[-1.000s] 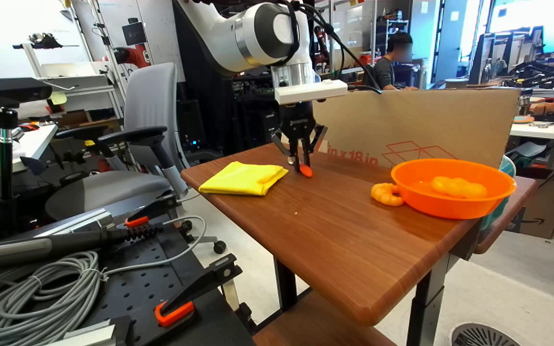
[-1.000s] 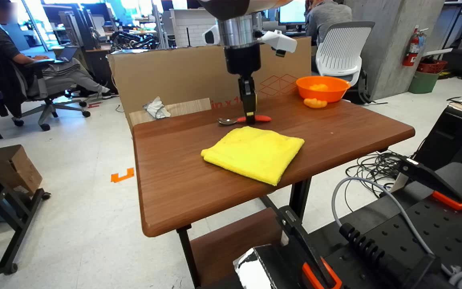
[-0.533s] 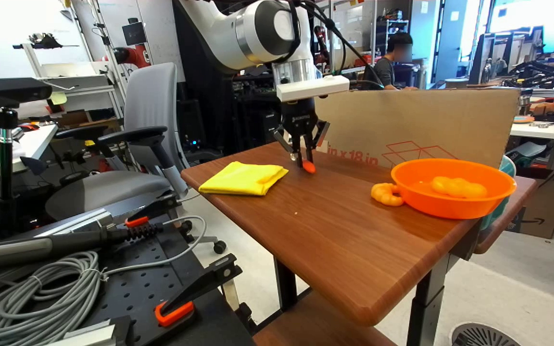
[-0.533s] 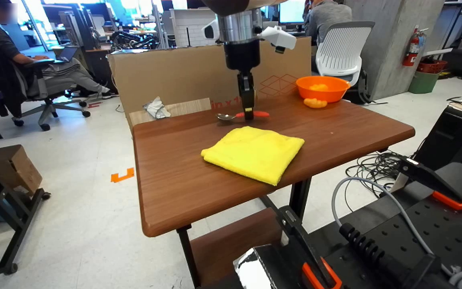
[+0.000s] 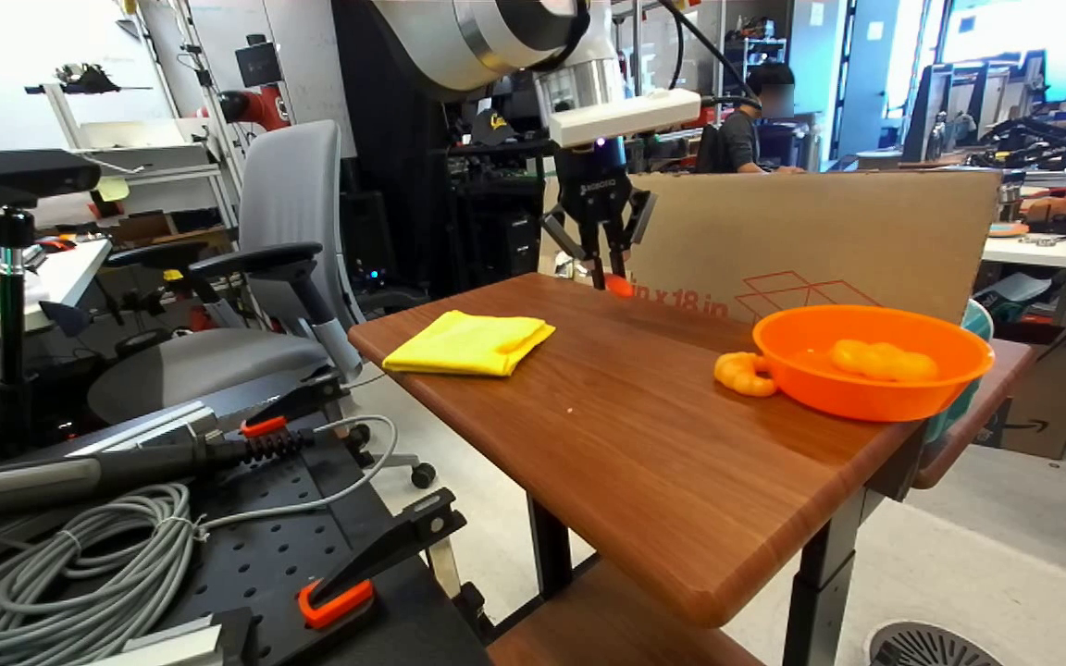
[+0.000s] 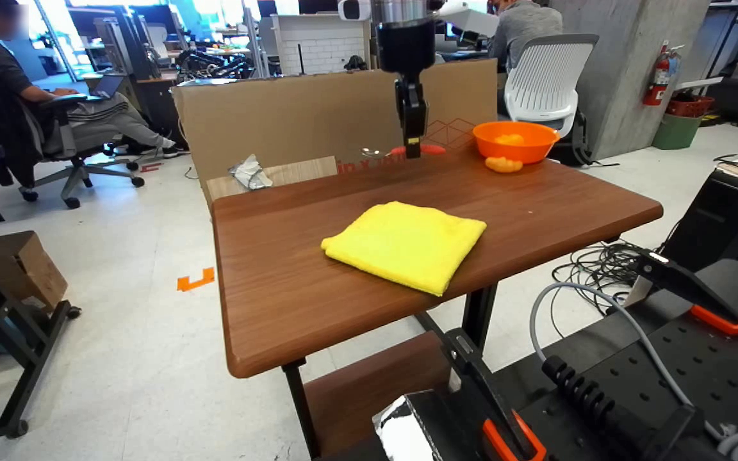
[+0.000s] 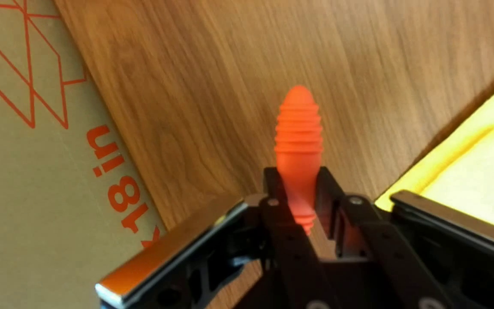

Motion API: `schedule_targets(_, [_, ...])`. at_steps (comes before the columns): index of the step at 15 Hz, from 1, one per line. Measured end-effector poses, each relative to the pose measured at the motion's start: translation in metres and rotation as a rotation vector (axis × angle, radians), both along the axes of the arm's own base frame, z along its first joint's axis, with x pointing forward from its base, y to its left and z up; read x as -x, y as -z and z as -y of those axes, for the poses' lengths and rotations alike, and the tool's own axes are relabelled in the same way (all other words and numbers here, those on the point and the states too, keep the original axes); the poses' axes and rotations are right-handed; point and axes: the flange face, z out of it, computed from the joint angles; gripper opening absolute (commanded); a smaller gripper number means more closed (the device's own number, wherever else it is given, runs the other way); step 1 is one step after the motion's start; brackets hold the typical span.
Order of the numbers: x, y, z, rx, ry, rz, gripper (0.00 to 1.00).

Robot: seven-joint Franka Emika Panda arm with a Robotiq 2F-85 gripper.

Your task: Move the spoon to the right

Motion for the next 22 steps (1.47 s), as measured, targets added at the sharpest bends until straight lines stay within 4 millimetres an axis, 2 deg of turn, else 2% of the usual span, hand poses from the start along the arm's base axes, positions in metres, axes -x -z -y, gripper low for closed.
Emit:
schedule_targets(5, [0.014,0.005,0.045,0.009,-0.009,-0.013,0.06])
schedule_targets(17, [0.067,0.051,0.137,0.013,-0.005,-0.025,0.06])
schedule_targets(22, [0.082,0.052,0.158,0.007,-0.005,0.008,0.06])
